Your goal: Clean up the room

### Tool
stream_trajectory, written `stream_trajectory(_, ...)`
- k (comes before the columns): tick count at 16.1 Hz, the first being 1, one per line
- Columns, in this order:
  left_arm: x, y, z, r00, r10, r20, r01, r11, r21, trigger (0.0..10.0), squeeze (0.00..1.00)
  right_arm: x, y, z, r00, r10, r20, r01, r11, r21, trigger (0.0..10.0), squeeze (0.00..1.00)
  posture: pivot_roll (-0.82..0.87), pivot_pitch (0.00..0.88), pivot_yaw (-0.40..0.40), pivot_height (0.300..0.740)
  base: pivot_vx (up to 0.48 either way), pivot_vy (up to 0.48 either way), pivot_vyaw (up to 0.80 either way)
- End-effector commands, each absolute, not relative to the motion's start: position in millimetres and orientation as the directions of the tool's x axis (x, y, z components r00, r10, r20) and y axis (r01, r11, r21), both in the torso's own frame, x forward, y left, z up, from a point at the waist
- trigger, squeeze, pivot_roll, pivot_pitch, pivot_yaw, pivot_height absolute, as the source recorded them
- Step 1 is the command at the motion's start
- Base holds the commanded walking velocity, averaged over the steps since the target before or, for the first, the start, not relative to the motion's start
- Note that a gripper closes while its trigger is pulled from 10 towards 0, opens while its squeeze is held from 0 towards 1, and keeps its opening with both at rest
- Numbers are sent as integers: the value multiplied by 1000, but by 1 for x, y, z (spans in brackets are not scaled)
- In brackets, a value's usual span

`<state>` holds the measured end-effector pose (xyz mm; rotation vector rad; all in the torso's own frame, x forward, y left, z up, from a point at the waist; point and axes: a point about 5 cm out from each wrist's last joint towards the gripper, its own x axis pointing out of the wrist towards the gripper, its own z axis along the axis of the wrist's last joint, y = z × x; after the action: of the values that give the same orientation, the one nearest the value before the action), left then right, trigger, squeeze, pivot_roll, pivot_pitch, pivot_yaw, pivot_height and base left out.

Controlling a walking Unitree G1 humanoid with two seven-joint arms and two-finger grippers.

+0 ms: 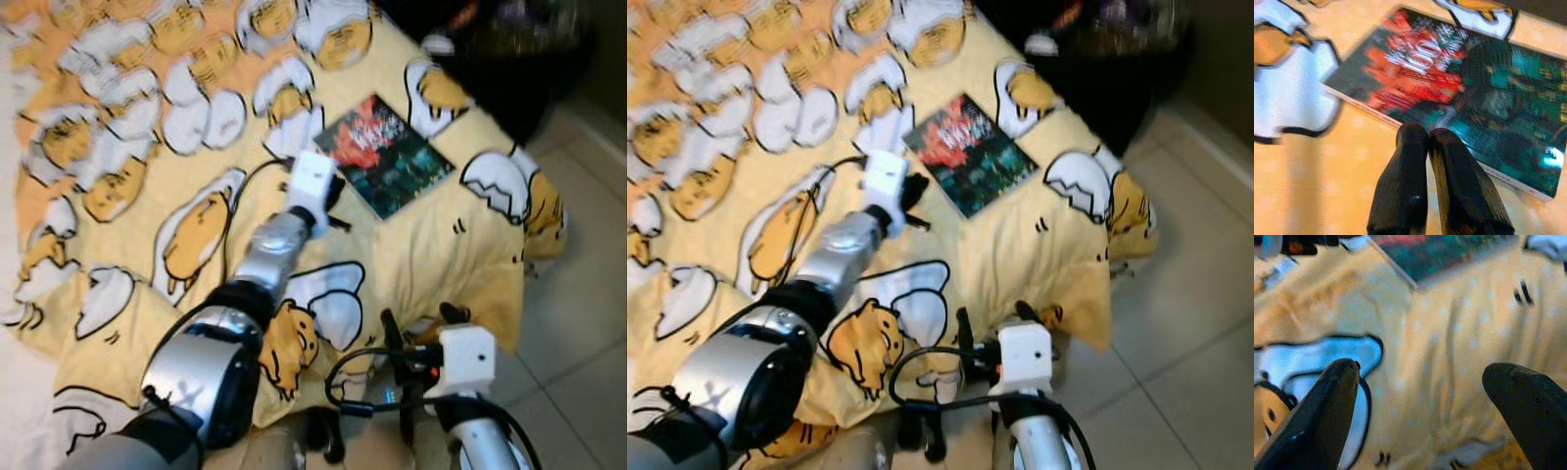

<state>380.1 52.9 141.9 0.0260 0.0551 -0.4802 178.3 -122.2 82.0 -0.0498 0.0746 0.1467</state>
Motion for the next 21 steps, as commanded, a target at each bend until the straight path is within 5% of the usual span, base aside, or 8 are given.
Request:
stream_trajectory(1, 377, 62, 131, 886, -456, -88, 457, 889, 2, 10000, 0, 178, -120, 78, 982, 164, -90, -167, 986, -28, 10000, 0, -171, 86, 237, 740, 0, 0, 0)
stream_trajectory(3, 376, 81, 132, 885, -463, -54, 464, 886, 20, 10000, 0, 187, -125, 78, 984, 161, -72, -163, 986, -36, 10000, 0, -162, 57, 225, 740, 0, 0, 0)
stream_trajectory(6, 374, 121, 138, 923, -386, 4, 384, 918, 96, 10000, 0, 196, -160, 88, 998, -54, 8, 55, 996, -67, 10000, 0, -141, 24, 207, 740, 0, 0, 0)
stream_trajectory(7, 370, 128, 133, 930, -368, -4, 366, 925, 102, 10000, 725, 196, -169, 91, 994, -106, 34, 109, 991, -78, 10000, 0, -133, 12, 202, 740, 0, 0, 0)
stream_trajectory(8, 358, 136, 120, 921, -389, -24, 389, 914, 118, 10000, 1000, 196, -183, 94, 982, -174, 67, 180, 978, -104, 10000, 0, -127, 0, 189, 740, 0, 0, 0)
stream_trajectory(12, 327, 153, 88, 917, -393, -71, 399, 910, 113, 10000, 1000, 191, -190, 88, 979, -200, 44, 204, 972, -119, 10000, 0, -122, 0, 159, 740, 0, 0, 0)
stream_trajectory(15, 330, 137, 84, 934, -351, -66, 354, 935, 34, 10000, 1000, 208, -196, 92, 982, -181, 56, 185, 980, -75, 10000, 0, -122, 0, 131, 740, 0, 0, 0)
stream_trajectory(21, 307, 150, 70, 935, -343, -89, 344, 939, -6, 10000, 1000, 210, -204, 86, 990, -142, 18, 143, 988, -57, 10000, 0, -106, 0, 101, 740, 0, -212, 0)
